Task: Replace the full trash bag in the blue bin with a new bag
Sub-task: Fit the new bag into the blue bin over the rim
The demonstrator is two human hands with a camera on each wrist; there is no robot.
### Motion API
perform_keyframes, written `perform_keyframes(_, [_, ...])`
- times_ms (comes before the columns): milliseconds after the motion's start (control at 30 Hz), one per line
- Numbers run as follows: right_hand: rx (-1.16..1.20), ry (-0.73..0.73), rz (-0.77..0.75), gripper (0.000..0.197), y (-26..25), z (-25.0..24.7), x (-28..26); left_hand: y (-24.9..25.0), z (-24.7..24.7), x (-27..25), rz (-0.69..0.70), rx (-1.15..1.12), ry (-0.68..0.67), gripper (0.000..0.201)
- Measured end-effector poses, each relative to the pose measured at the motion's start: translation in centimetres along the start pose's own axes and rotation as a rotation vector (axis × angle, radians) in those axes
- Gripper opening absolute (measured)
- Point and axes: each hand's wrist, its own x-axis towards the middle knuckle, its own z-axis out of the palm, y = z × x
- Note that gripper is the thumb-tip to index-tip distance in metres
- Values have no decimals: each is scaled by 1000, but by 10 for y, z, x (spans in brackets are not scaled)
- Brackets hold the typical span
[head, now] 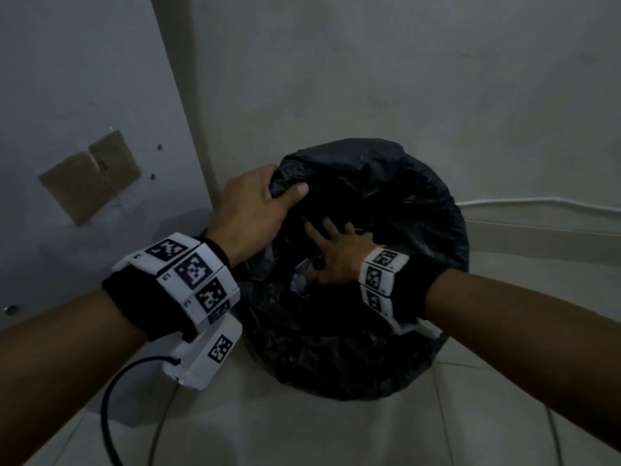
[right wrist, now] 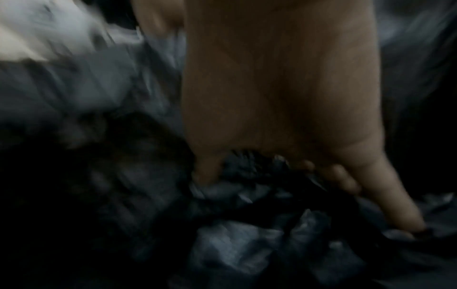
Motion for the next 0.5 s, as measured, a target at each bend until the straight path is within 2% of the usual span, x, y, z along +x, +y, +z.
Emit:
perform_keyframes(67, [25, -27, -1, 109, -1, 6, 12, 6, -1, -1, 14, 2, -27, 29])
perform_keyframes(133, [1, -12, 5, 114, -3, 11, 21, 10, -3, -3, 17, -22, -54, 33])
perform_keyframes(300, [-30, 60, 35, 105, -5, 25, 32, 19, -7, -8, 11, -37, -55, 41])
perform_keyframes(500, [-20, -75, 121, 97, 17, 33, 34, 39, -13, -10, 122, -56, -70, 43])
